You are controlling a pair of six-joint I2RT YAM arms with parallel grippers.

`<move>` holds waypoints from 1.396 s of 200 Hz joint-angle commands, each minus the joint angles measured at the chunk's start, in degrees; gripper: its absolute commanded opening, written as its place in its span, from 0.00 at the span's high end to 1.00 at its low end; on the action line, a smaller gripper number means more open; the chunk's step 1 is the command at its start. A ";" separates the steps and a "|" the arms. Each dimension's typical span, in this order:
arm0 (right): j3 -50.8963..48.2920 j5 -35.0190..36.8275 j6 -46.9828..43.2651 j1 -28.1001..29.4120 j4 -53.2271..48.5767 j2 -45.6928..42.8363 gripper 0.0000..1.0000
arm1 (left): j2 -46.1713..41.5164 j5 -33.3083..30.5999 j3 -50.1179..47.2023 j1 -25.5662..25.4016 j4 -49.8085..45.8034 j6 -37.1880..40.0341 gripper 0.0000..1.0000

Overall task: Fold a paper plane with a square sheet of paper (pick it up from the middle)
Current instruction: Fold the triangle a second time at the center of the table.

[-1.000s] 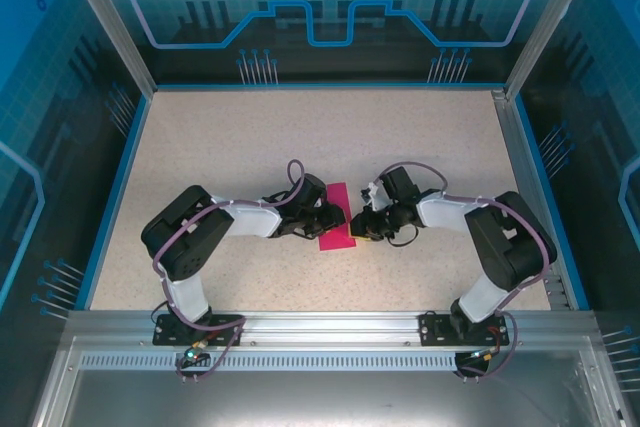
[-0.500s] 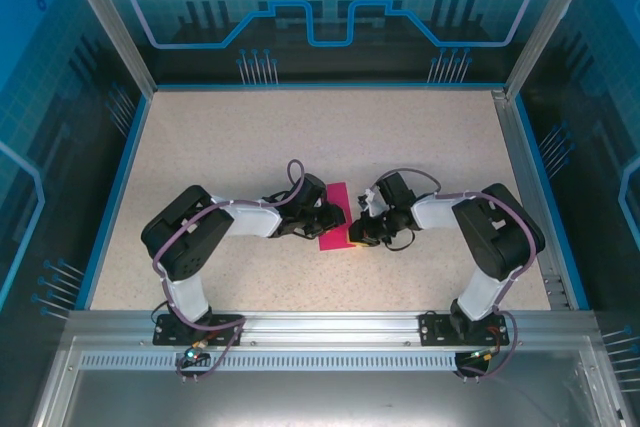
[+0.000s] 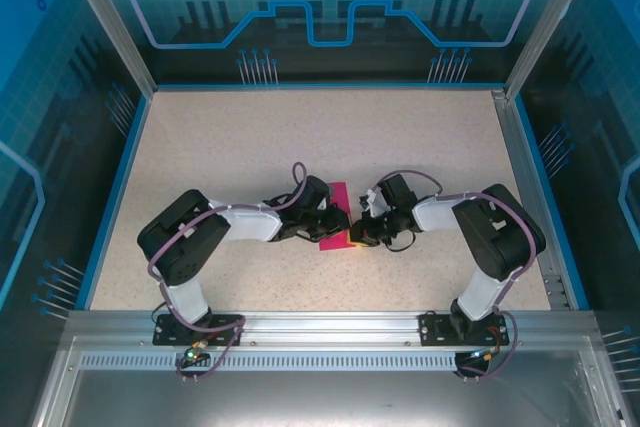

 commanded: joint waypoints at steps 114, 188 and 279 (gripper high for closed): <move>-2.00 6.67 0.33 0.15 -6.40 1.47 0.98 | 3.56 -10.52 -5.49 -0.88 0.61 -2.69 0.86; -1.29 9.28 -1.49 0.12 -10.82 1.08 1.00 | 1.77 -10.44 -5.85 3.45 -0.35 -0.42 0.84; -1.04 8.87 -1.56 0.11 -11.28 1.83 1.00 | 0.83 -9.60 -6.51 8.83 -1.10 2.91 0.81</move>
